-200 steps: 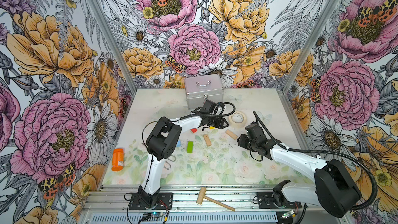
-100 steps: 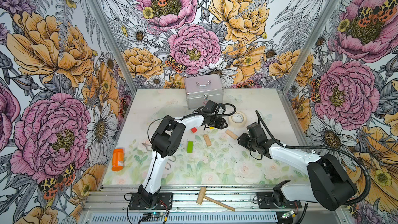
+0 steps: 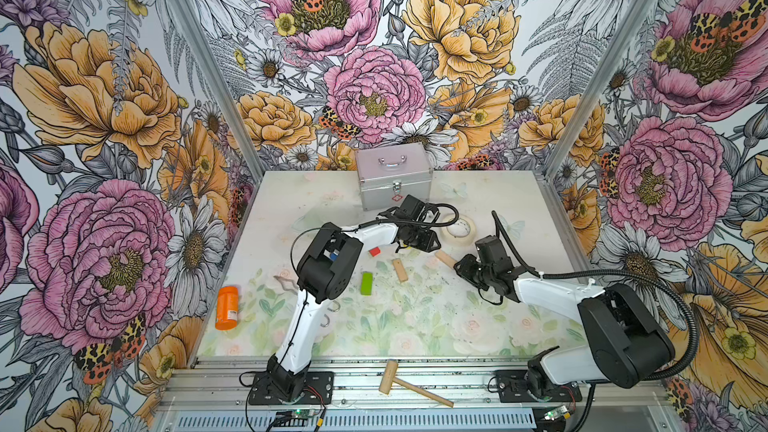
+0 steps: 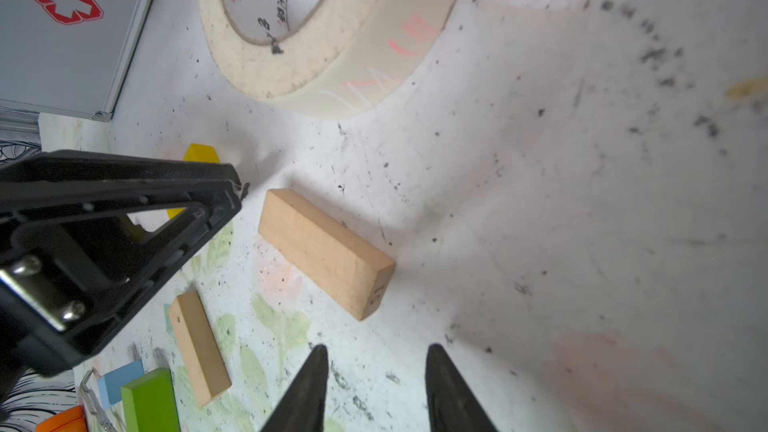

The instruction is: Build the wood block tower

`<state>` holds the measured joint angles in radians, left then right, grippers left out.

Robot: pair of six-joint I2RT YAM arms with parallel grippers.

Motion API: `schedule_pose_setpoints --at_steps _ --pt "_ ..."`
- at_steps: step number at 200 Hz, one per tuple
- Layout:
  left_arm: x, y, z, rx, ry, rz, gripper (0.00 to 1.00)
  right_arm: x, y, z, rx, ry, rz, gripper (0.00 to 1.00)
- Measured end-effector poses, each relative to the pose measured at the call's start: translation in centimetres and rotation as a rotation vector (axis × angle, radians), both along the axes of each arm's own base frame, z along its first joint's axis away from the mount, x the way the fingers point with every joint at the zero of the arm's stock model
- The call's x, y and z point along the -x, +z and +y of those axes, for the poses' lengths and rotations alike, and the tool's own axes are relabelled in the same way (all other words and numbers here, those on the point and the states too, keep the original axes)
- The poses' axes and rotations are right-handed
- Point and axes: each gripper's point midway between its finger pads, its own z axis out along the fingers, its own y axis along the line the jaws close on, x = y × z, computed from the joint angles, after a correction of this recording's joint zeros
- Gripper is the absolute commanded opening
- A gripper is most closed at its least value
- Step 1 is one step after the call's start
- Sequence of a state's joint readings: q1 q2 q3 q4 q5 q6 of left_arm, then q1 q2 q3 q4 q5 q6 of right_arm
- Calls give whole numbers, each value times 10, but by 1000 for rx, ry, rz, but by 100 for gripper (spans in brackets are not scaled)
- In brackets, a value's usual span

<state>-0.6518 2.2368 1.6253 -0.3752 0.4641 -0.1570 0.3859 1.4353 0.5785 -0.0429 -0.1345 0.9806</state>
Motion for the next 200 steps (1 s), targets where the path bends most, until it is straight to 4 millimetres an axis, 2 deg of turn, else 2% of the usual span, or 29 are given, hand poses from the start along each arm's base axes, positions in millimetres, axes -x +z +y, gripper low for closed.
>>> schedule_pose_setpoints --at_steps 51,116,200 --pt "0 -1 0 -6 0 8 32 -1 -11 1 -10 -5 30 37" --pt "0 -13 -3 -17 -5 23 30 -6 -12 -3 -18 -28 31 35" --pt "5 -12 -9 -17 -19 22 20 -16 -13 3 -39 -22 30 30"
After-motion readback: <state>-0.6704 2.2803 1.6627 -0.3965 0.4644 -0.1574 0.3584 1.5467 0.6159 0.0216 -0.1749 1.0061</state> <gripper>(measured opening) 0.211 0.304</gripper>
